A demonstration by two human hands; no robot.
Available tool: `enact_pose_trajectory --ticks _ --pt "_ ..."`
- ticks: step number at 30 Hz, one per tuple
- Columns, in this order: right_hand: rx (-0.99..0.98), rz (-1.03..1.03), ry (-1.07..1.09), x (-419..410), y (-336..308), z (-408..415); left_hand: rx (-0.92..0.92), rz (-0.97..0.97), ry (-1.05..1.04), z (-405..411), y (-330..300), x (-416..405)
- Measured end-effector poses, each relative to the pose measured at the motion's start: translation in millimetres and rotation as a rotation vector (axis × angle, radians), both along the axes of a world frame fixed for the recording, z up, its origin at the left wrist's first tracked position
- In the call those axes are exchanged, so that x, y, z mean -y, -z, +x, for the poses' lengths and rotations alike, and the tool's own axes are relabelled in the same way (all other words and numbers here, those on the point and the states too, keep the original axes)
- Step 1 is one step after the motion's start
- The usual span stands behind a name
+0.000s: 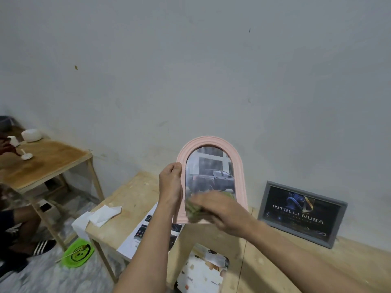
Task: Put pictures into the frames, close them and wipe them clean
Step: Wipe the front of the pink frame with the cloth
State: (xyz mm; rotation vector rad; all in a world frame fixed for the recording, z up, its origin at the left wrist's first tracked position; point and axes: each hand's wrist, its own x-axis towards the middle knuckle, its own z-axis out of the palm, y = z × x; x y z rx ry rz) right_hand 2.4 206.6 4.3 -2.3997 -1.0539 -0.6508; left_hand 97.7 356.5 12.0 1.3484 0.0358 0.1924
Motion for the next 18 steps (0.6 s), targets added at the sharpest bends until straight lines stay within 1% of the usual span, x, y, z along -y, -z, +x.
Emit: enact_pose_trajectory --ticks 2,3,4,5,6,7,8,9,10,12,14,16,17,18 --pt "0.076 0.255 0.104 5 -34 8 0.019 -0.014 0.052 0 3 2" --pt "0.142 0.35 0.214 11 -52 20 0.035 -0.016 0.092 -2 2 5" --pt "0.199 0.38 0.349 16 -68 34 0.052 -0.013 0.13 -3 0 9" --pt "0.227 0.336 0.475 20 -81 47 0.069 -0.01 0.148 -6 -2 15" --pt "0.212 0.252 0.545 20 -87 57 0.076 -0.022 0.146 -9 -6 21" --pt "0.169 0.178 0.533 16 -86 64 0.079 -0.055 0.135 -12 -12 25" --pt "0.131 0.122 0.459 9 -81 65 0.061 -0.11 0.118 -13 -17 27" --pt "0.092 0.069 0.363 -1 -74 62 0.033 -0.204 0.111 -14 -24 28" --pt "0.072 0.021 0.278 -11 -66 57 -0.006 -0.343 0.135 -14 -30 27" --pt "0.025 -0.015 0.179 -22 -54 49 -0.092 -0.549 0.184 -9 -31 18" --pt "-0.002 -0.053 0.113 -25 -46 42 -0.127 -0.505 0.242 -9 -33 7" --pt "-0.01 -0.125 0.039 -26 -41 33 -0.125 -0.29 0.318 -6 -30 0" --pt "-0.016 -0.15 0.0 -24 -39 30 -0.104 -0.185 0.313 -6 -28 -2" --pt "-0.029 -0.161 -0.033 -22 -38 27 -0.099 -0.125 0.294 -6 -27 -1"
